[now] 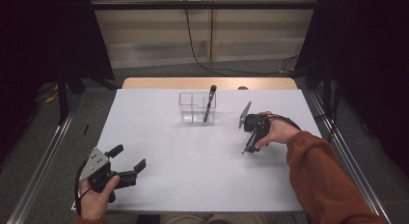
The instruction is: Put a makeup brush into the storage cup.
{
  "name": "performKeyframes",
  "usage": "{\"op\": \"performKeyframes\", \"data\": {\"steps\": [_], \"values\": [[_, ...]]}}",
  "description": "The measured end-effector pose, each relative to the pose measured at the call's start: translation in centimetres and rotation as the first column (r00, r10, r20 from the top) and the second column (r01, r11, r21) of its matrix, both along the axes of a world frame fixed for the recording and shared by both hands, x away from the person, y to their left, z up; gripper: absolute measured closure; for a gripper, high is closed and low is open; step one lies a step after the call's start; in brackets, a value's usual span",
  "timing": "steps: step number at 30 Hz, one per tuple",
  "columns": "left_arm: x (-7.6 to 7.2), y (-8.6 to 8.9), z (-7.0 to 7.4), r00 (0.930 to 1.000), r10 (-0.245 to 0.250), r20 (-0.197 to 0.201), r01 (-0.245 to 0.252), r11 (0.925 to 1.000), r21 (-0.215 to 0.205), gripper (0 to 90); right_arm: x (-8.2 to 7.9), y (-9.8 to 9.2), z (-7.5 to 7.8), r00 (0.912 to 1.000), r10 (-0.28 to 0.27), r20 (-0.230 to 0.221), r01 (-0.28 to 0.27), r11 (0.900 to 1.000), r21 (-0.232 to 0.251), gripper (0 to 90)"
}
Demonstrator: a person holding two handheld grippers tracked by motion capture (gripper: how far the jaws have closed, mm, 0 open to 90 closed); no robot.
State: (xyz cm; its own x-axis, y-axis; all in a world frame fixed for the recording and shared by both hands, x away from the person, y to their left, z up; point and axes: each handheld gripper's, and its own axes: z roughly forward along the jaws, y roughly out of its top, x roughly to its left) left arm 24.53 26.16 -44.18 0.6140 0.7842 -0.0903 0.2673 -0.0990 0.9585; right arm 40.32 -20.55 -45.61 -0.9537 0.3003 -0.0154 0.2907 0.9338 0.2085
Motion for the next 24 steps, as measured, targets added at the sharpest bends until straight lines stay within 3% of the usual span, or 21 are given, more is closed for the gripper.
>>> {"op": "performKeyframes", "data": {"steps": [4, 6, 10, 24], "values": [[0.03, 0.03, -0.02, 1.0, 0.003, -0.001, -0.003, 1.0, 0.004, 2.9, 0.06, 0.17, 0.05, 0.9998, 0.017, -0.006, -0.017, 1.0, -0.014, 12.6], [0.02, -0.01, -0.01, 1.0, 0.002, -0.001, -0.002, 1.0, 0.003, 2.9, 0.13, 0.3, 0.0, 0.9994, 0.032, -0.014, -0.032, 0.999, -0.018, 21.2], [0.01, 0.02, -0.02, 1.0, 0.003, 0.0, -0.003, 1.0, 0.003, 2.9, 0.11, 0.39, 0.03, 0.9982, 0.043, -0.041, -0.044, 0.999, -0.016, 29.3], [-0.07, 0.03, 0.0, 1.0, 0.0, 0.002, 0.0, 1.0, 0.007, 2.9, -0.29, 0.86, 0.5, 0.9944, 0.08, -0.069, -0.083, 0.996, -0.045, 54.9]]}}
